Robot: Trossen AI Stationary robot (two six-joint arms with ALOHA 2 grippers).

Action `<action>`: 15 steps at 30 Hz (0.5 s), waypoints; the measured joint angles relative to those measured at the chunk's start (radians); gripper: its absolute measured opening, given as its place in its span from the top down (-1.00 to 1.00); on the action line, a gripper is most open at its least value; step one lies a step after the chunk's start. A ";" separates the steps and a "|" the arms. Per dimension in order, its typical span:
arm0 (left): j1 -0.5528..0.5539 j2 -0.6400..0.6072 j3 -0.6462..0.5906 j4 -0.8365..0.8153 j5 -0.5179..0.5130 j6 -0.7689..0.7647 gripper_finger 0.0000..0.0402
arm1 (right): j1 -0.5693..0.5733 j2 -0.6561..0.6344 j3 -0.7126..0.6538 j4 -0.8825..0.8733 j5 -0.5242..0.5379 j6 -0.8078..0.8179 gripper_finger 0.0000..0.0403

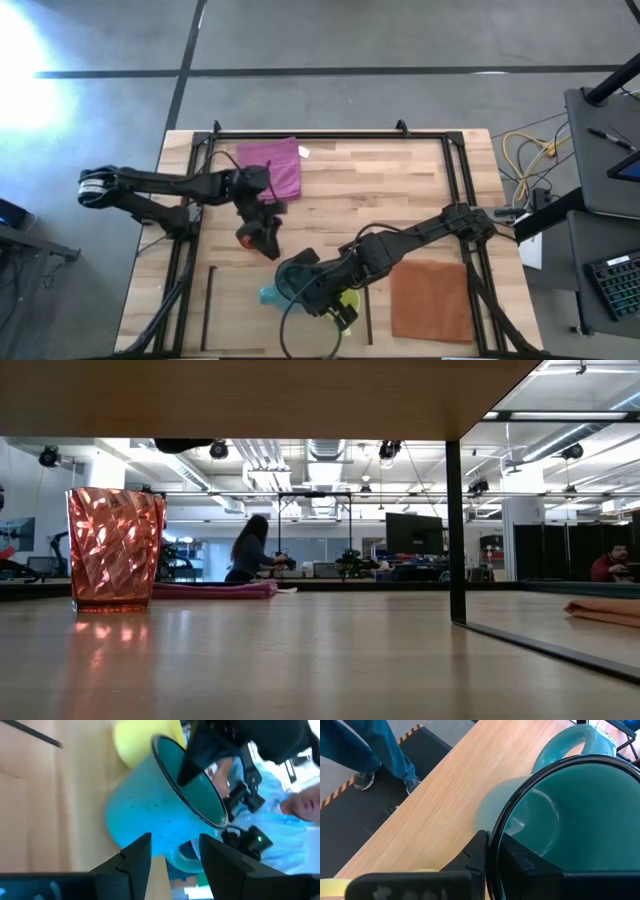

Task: Stack small to large cups/mugs on shelf
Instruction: Put the blue mug on the shelf

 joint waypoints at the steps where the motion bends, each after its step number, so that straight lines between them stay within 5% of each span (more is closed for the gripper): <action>1: -0.013 0.007 0.001 0.034 0.001 -0.013 0.25 | 0.000 0.000 0.000 0.000 0.000 0.001 0.86; 8: -0.067 0.063 0.037 0.332 -0.060 -0.143 0.25 | 0.003 0.003 0.000 0.002 -0.007 0.008 0.86; 15: -0.113 0.112 0.043 0.334 -0.064 -0.143 0.25 | 0.002 0.009 0.000 -0.003 -0.007 0.012 0.86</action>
